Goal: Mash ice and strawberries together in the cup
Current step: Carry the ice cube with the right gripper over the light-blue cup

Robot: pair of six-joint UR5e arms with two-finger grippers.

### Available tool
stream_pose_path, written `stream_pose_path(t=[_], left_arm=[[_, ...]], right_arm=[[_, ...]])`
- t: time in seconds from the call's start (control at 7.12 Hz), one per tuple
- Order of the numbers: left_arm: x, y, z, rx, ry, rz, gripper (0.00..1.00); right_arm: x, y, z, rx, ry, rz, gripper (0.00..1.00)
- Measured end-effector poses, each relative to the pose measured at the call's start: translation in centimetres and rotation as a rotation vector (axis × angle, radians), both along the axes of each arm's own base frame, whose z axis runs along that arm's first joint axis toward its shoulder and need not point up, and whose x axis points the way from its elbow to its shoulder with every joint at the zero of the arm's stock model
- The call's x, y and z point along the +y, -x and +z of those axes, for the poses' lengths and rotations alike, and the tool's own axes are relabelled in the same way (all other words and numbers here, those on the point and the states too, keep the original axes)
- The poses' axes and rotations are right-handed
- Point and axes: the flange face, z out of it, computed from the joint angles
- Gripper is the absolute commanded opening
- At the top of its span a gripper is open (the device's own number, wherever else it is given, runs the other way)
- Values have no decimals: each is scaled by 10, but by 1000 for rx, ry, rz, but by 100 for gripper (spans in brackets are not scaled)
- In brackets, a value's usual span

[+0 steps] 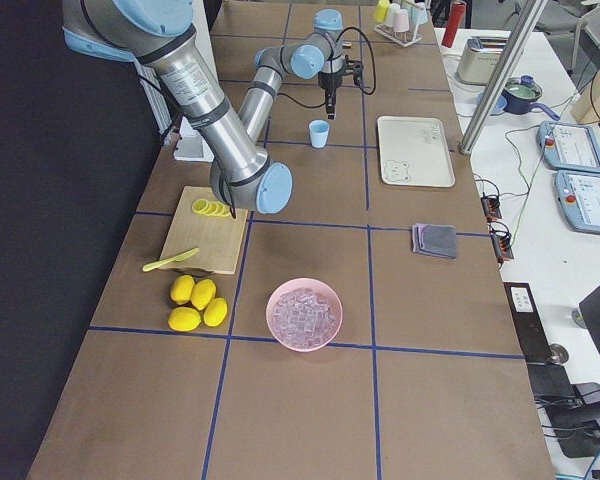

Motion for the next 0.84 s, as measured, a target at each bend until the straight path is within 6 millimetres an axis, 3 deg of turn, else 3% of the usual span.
stream_pose_path(t=[0.14, 0.42, 0.56, 0.84], left_arm=[[0, 0, 0, 0, 0, 0, 100], [0, 0, 1, 0, 2, 0, 100], [0, 0, 1, 1, 3, 0, 100], [0, 0, 2, 1, 6, 0, 100]], right_arm=[[10, 44, -14, 23, 14, 13, 15], [24, 109, -13, 34, 12, 32, 19], [28, 125, -4, 41, 12, 35, 19], [32, 133, 14, 61, 17, 33, 25]])
